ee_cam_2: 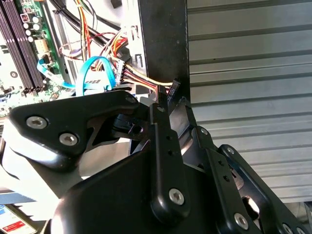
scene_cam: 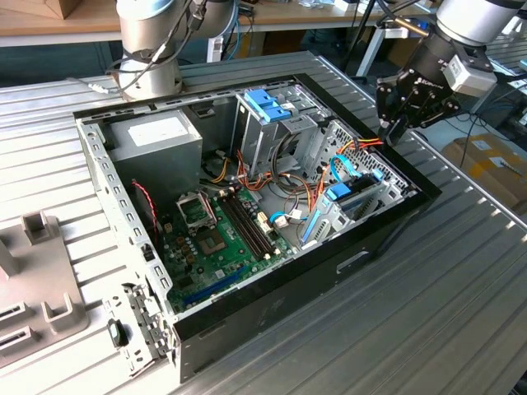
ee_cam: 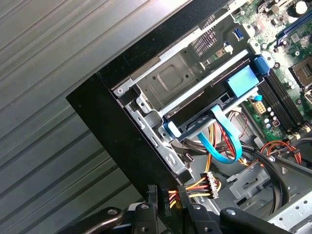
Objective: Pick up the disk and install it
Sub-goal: 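Insert the second disk wire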
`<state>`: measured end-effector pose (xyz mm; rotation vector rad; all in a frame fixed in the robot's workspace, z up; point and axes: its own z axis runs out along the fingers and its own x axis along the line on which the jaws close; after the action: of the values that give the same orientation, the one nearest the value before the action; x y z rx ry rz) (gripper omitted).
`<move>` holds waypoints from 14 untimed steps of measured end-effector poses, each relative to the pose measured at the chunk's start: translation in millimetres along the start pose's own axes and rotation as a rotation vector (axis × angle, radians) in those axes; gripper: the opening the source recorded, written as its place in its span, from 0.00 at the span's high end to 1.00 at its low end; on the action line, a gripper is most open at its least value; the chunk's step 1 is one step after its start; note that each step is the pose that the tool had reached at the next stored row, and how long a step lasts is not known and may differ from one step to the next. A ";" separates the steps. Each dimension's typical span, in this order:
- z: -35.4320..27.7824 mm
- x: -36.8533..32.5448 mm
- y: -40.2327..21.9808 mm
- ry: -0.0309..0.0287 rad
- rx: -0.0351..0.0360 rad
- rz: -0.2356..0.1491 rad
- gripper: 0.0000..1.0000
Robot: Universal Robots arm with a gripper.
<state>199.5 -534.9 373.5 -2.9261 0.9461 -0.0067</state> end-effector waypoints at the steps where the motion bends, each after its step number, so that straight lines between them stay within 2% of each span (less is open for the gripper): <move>1: 0.0 0.0 -0.1 0.0000 0.0000 0.000 0.71; 10: 0.6 -0.3 -0.6 -0.0001 0.0001 -0.001 0.71; 14: 6.0 0.4 -0.6 0.0009 0.0026 -0.066 0.71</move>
<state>200.2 -534.2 367.6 -2.9537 0.8487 -0.0126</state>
